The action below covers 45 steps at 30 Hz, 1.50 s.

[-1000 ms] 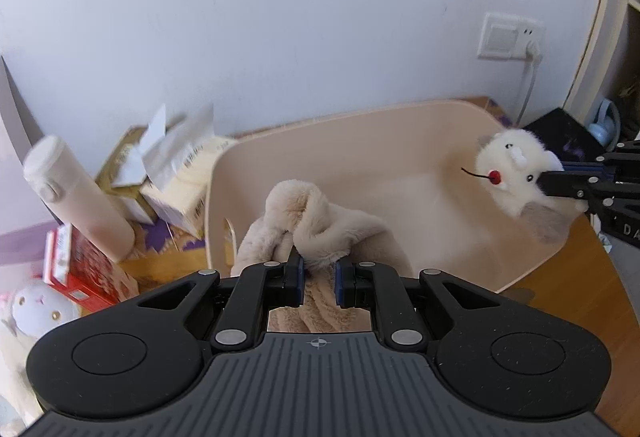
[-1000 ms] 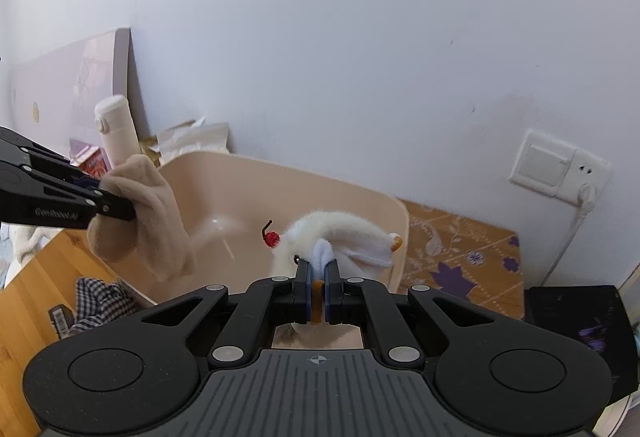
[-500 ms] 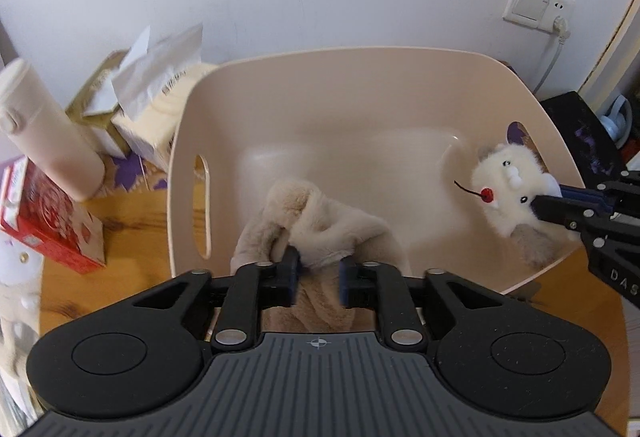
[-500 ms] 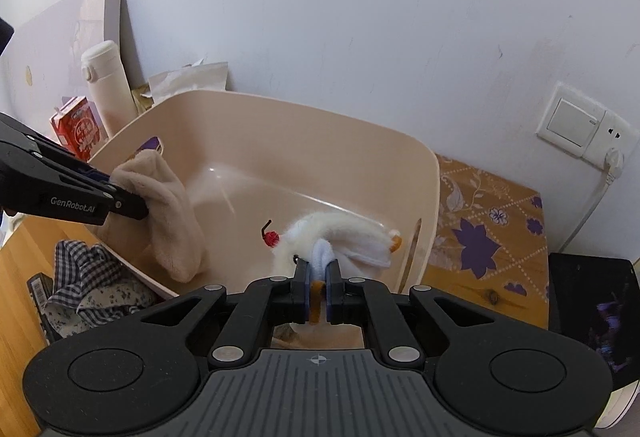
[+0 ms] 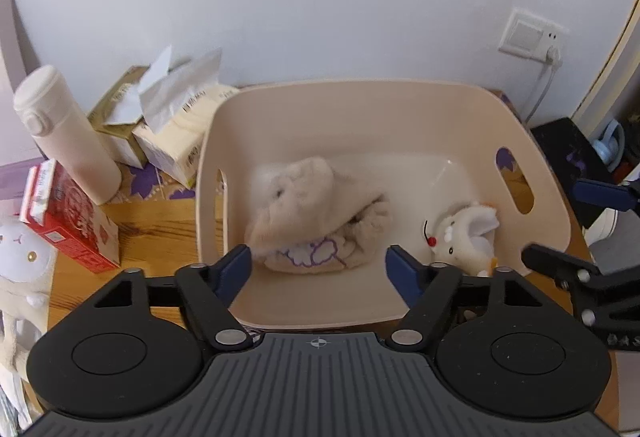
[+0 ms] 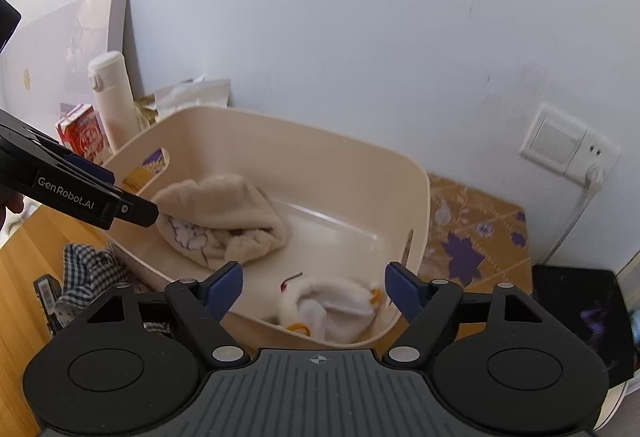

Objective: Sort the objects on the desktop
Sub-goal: 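Open both grippers and withdraw them back over the table pile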

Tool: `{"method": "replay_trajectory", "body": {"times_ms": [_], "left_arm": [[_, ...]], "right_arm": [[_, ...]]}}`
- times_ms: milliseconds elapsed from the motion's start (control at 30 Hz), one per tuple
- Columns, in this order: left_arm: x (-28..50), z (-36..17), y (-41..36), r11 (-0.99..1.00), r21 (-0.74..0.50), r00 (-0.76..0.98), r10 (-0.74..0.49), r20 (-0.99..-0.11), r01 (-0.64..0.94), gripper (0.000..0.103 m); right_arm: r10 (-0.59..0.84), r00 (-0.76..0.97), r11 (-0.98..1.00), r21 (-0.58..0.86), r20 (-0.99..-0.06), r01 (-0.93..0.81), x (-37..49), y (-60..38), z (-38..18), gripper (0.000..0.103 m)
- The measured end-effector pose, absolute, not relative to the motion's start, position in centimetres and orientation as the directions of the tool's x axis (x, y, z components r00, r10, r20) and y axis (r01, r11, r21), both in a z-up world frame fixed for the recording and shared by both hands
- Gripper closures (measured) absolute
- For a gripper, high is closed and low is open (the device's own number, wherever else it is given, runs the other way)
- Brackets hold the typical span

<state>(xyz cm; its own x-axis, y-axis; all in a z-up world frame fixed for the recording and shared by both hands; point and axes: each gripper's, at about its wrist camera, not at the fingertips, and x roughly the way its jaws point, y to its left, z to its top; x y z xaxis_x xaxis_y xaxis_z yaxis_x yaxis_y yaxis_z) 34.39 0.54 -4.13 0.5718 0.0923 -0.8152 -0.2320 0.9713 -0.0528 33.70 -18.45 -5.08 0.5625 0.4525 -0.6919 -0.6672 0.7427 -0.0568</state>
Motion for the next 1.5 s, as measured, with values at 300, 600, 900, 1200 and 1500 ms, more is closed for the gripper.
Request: {"method": "replay_trajectory", "body": {"times_ms": [300,600,900,1200,1500], "left_arm": [[31.5,-2.3,0.3,0.970,-0.039,0.605,0.118,-0.788,-0.240,0.023],[27.6,-1.5,0.5,0.965,-0.045,0.615,0.129,-0.778,-0.258,0.023],[24.0,-2.0,-0.1,0.965,-0.048,0.601,0.122,-0.790,-0.259,0.022],[21.9,-3.6,-1.3,0.966,-0.036,0.559,0.117,-0.821,-0.255,0.022],[21.1,-6.3,-2.1,0.962,-0.032,0.504,0.113,-0.857,-0.270,0.022]], "right_arm": [[0.450,0.613,0.765,-0.073,-0.649,-0.640,30.8,-19.1,-2.8,0.000],[0.394,0.634,0.809,-0.076,-0.666,-0.583,27.1,-21.1,-3.1,0.000],[0.342,0.628,0.848,-0.058,-0.699,-0.526,23.9,-23.4,-4.5,0.000],[0.310,0.585,0.880,-0.006,-0.749,-0.475,21.5,-24.7,-6.9,0.000],[0.288,0.527,0.892,0.024,-0.800,-0.452,20.2,-25.4,-9.9,0.000]]}}
